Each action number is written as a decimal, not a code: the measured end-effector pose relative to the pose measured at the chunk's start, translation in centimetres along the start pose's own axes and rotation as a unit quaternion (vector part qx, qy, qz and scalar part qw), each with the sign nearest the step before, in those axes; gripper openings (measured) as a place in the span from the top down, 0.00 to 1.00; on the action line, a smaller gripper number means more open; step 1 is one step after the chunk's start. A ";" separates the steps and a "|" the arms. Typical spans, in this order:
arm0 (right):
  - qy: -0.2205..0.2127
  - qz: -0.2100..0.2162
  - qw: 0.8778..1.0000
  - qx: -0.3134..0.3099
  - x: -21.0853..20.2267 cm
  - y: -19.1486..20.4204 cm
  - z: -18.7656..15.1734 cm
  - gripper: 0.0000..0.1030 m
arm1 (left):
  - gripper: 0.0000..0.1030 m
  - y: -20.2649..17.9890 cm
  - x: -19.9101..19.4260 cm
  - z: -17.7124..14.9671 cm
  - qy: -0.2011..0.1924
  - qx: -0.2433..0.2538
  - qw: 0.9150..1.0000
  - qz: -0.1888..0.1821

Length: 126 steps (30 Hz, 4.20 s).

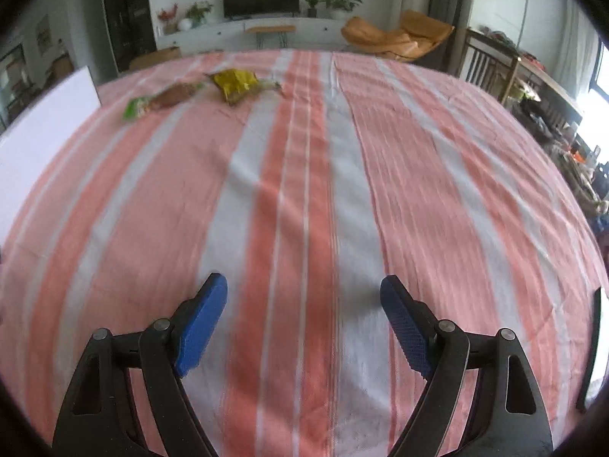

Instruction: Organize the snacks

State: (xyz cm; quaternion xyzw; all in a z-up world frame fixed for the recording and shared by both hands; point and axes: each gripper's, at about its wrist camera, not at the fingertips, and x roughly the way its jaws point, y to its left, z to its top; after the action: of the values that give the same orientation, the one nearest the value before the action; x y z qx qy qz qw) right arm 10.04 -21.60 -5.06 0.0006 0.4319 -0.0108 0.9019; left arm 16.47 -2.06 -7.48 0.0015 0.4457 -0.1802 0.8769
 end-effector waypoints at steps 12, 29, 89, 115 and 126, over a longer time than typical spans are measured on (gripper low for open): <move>0.006 -0.011 1.000 0.022 1.3 0.0 0.4 0.11 | 0.00 1.5 5.2 1.3 0.007 0.021 0.997 0.080; 0.006 -0.011 1.000 0.022 1.4 0.0 0.3 0.11 | 0.00 1.6 5.0 1.3 0.007 0.021 0.997 0.080; 0.006 -0.005 1.000 0.021 1.9 0.4 0.5 0.08 | 0.65 3.4 16.8 22.4 0.095 0.070 0.993 0.028; 0.006 -0.004 1.000 0.021 1.9 0.4 0.5 0.08 | 0.00 7.1 8.7 6.7 0.009 0.025 0.997 0.076; 0.006 -0.003 1.000 0.021 1.9 0.5 0.5 0.08 | 0.00 7.1 8.8 6.7 0.009 0.025 0.997 0.077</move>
State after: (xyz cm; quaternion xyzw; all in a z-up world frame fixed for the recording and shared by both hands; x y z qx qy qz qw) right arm 11.56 -21.12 -6.22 0.0184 0.4373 -0.0226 0.8989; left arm 28.69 0.68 -11.48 0.0594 0.4475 -0.1232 0.8838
